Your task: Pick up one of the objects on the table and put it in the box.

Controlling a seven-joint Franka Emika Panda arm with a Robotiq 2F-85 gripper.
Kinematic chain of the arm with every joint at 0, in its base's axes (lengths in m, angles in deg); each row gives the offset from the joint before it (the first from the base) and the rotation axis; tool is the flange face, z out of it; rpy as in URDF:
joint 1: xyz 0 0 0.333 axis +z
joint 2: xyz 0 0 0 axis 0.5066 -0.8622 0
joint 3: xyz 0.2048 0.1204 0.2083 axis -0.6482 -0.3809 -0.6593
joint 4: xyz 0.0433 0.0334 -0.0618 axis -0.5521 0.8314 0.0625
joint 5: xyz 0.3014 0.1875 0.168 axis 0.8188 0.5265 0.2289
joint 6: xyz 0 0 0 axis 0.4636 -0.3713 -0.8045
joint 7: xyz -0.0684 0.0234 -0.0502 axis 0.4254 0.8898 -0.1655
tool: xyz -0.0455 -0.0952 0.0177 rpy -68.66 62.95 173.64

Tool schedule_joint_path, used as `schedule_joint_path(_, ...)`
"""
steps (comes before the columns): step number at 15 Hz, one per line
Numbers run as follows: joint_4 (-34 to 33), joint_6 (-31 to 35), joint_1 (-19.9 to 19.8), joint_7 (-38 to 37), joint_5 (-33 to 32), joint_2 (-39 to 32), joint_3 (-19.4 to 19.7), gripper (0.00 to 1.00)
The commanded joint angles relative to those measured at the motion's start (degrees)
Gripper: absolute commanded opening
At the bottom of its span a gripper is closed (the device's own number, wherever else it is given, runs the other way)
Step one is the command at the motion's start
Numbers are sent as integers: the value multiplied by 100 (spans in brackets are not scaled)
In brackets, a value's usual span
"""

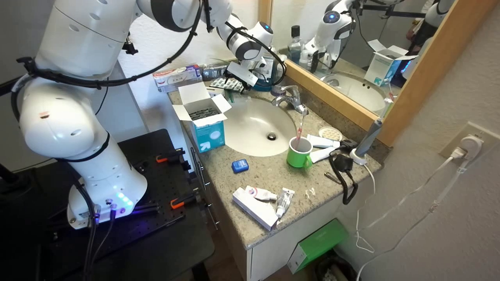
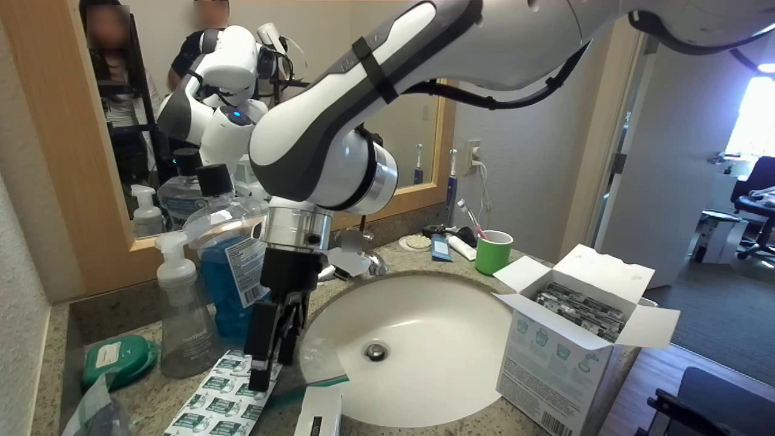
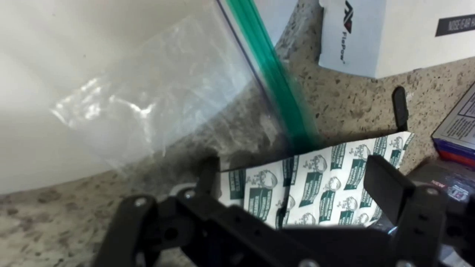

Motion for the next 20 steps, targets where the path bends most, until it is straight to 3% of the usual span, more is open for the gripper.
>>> schedule_joint_path(1, 319, 222, 3, -259, -22, 296, 33, 100)
schedule_joint_path(6, 165, 124, 69, -325, -92, 252, 32, 100)
schedule_joint_path(8, 114, 84, 80, -375, -102, 214, 34, 93)
schedule_joint_path(9, 113, 94, 91, -415, -115, 212, 37, 86)
schedule_joint_path(11, 106, 96, 88, -420, -100, 198, 26, 61)
schedule_joint_path(14, 88, 105, 87, -442, -79, 170, 23, 36)
schedule_joint_path(18, 71, 116, 95, -530, -79, 136, 14, 8)
schedule_joint_path(20, 92, 129, 120, -577, -103, 162, 22, 1)
